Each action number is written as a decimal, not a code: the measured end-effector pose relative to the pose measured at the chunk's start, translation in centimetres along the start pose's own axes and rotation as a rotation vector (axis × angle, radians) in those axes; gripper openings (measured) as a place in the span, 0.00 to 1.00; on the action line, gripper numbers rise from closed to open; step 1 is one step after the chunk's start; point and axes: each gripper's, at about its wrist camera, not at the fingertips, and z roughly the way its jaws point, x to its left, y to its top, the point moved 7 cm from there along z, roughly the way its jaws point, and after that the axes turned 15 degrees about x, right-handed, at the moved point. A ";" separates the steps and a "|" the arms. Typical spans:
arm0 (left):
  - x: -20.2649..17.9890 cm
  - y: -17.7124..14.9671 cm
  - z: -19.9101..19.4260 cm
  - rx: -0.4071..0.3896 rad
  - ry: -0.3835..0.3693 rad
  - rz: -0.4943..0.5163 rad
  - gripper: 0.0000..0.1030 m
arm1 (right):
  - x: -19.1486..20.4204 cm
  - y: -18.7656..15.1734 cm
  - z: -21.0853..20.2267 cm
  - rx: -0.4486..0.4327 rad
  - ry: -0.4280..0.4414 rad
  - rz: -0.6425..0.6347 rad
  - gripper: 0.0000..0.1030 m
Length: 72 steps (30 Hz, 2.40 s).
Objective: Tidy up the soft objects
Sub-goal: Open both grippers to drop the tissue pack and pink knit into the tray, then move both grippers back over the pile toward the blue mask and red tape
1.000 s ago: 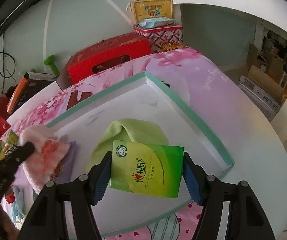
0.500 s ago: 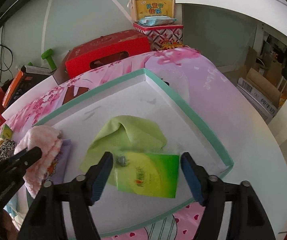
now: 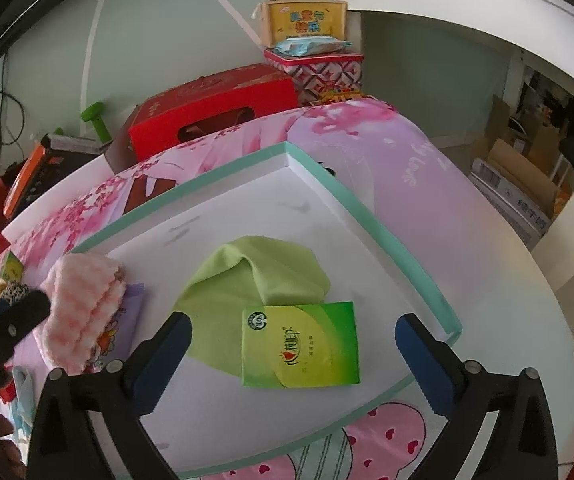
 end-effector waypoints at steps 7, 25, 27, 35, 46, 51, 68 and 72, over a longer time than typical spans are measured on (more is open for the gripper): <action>0.7 -0.7 0.1 0.032 0.017 -0.024 0.99 | -0.1 0.0 -0.1 0.001 0.008 0.017 1.00; 4.4 -2.2 -1.3 0.093 0.062 -0.111 0.99 | 2.7 -0.4 -1.2 0.008 0.074 -0.020 1.00; 5.7 -2.7 -1.8 0.110 0.087 -0.132 0.99 | 3.6 -0.5 -1.7 0.008 0.135 -0.015 1.00; 13.2 -4.5 -4.7 0.124 0.225 -0.256 0.99 | 9.1 -0.9 -3.9 -0.027 0.228 -0.092 1.00; 20.5 -7.5 -7.1 0.102 0.223 -0.451 0.99 | 18.3 -3.2 -4.4 0.010 0.348 -0.256 1.00; 22.4 -8.7 -7.1 0.104 0.219 -0.512 0.99 | 21.3 -4.5 -4.6 0.022 0.388 -0.308 1.00; 25.4 -10.6 -7.0 0.095 0.230 -0.600 0.99 | 28.2 -9.0 -3.5 0.085 0.420 -0.554 1.00; 25.8 -11.4 -4.9 0.171 0.165 -0.629 0.99 | 29.4 -10.4 -2.7 0.113 0.407 -0.620 1.00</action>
